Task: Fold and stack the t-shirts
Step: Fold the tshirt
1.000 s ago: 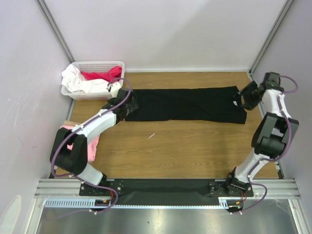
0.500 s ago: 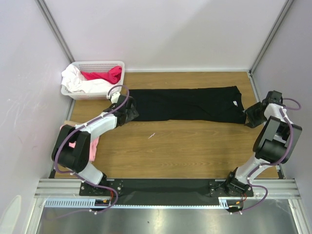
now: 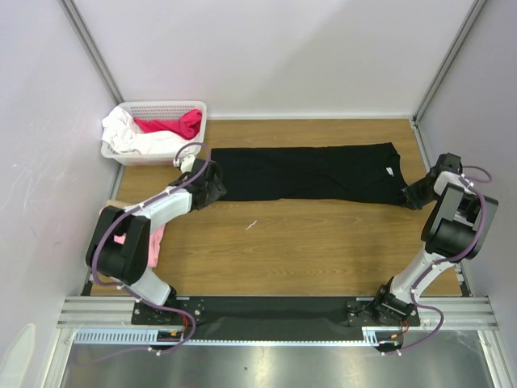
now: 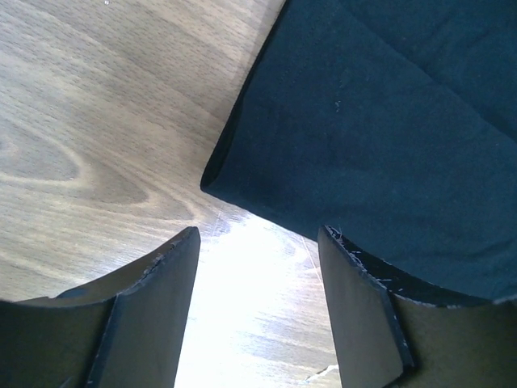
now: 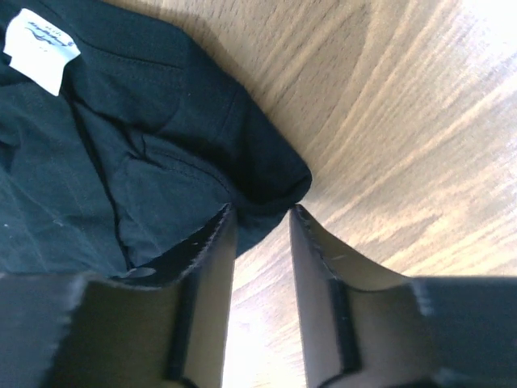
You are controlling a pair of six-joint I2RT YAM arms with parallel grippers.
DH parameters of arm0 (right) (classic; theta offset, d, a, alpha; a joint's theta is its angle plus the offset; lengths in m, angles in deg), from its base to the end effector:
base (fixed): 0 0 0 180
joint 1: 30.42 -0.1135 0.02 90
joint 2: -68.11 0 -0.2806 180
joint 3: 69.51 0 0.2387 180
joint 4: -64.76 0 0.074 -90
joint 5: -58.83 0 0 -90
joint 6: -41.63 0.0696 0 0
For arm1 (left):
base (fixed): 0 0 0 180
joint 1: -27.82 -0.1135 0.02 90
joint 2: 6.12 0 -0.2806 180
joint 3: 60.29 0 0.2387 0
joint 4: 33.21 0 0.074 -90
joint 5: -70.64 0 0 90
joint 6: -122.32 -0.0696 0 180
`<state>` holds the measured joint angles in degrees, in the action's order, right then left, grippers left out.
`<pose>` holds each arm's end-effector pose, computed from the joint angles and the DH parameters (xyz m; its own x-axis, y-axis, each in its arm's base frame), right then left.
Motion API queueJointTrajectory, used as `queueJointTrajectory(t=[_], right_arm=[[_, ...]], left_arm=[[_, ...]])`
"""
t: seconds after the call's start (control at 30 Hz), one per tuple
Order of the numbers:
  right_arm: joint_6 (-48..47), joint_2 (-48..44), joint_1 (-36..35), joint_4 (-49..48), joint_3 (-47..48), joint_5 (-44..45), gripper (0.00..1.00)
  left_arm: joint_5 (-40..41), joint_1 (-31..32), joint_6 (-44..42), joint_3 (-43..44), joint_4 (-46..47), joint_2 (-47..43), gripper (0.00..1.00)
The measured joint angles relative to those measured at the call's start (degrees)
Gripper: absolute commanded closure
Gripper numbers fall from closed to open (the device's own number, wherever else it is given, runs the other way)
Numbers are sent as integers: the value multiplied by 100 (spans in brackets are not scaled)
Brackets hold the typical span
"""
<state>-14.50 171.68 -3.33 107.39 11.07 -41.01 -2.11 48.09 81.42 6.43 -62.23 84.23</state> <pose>0.3299 -0.1554 0.1632 -0.4582 0.8512 -0.2560 0.7723 0.5239 0.3593 0.3126 -0.0934 0.1868 -0.6108 -0.5439 -0.5754 -0.4575 0.8355 -0.3042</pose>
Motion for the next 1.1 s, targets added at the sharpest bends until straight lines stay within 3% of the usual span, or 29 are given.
queueJointTrajectory(t=[0.13,0.23,0.77,1.0,1.03,1.1], right_arm=[[-2,138,-15,-72,0,11,89],[-17,177,-24,-74,11,37,99],[-267,177,-7,24,234,186,100],[-315,177,-4,87,330,188,100],[-328,177,-2,96,343,188,100],[-350,179,4,120,374,188,100]], left_arm=[[-13,-15,-2,0,-2,70,37],[-15,-17,0,0,-2,105,38],[-109,-20,-7,2,155,422,51],[-7,-22,-50,4,422,669,73],[28,-22,-63,7,437,695,86],[96,-22,-94,15,470,732,95]])
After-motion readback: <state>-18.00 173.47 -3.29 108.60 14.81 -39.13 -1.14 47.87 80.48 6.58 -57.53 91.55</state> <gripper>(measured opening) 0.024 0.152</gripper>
